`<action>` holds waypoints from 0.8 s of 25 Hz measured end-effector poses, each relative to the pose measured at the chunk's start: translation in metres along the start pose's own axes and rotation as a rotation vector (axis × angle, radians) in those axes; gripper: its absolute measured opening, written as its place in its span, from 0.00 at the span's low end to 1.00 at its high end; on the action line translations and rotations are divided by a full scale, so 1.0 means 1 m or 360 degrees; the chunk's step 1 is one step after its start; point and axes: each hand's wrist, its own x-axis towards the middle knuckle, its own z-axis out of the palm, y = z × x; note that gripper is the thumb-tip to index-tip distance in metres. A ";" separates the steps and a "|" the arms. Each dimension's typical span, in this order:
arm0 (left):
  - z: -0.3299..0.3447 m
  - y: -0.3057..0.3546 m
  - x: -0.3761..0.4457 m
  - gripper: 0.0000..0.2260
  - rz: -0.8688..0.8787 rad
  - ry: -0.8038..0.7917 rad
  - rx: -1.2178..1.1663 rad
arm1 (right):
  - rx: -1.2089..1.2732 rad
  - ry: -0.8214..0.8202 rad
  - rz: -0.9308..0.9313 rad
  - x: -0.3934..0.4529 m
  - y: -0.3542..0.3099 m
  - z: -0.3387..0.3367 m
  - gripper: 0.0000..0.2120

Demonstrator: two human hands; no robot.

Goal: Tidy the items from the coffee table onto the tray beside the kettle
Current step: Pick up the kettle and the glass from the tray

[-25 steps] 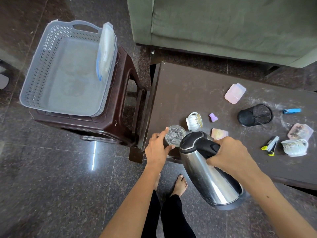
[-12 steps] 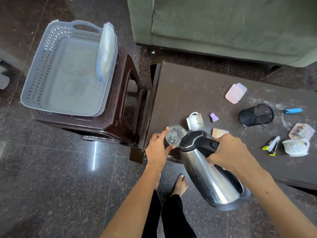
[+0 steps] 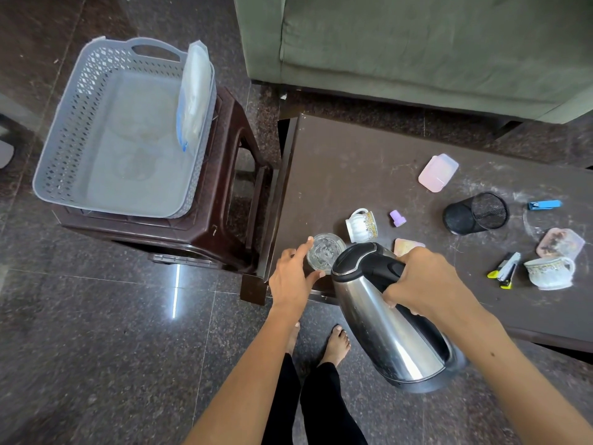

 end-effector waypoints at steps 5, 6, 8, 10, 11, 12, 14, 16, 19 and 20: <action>0.000 0.000 0.000 0.31 0.0010 0.0006 -0.0002 | -0.0019 0.0007 -0.0006 0.001 0.001 0.000 0.11; 0.000 0.000 0.000 0.31 0.0010 0.0005 0.0000 | -0.0025 0.0008 0.0004 0.000 0.001 0.000 0.11; 0.001 -0.001 -0.001 0.31 0.0008 0.0006 -0.0005 | -0.0020 0.0011 0.0001 0.000 0.002 0.001 0.12; 0.001 -0.001 -0.001 0.31 0.0004 0.0005 -0.0009 | -0.0005 0.0011 -0.0011 0.001 0.003 0.003 0.14; 0.001 -0.001 -0.001 0.31 0.0001 0.0006 -0.0010 | 0.0006 0.0010 -0.0013 0.001 0.003 0.003 0.14; 0.001 0.000 -0.001 0.31 0.0000 0.0008 -0.0012 | 0.0014 0.0008 -0.0012 0.001 0.004 0.004 0.14; 0.002 0.000 -0.002 0.31 0.0002 0.0021 -0.0003 | 0.0018 0.0021 -0.0009 -0.002 0.005 0.004 0.11; 0.004 0.000 -0.002 0.32 0.0001 0.0033 -0.0002 | 0.0022 0.0066 -0.0040 -0.007 0.010 0.005 0.08; 0.005 0.002 -0.004 0.32 -0.0012 0.0028 -0.0040 | 0.0089 0.0141 -0.0108 -0.017 0.024 0.011 0.08; 0.005 0.003 -0.004 0.32 -0.0009 0.0024 -0.0026 | 0.0136 0.0170 -0.0125 -0.020 0.030 0.013 0.08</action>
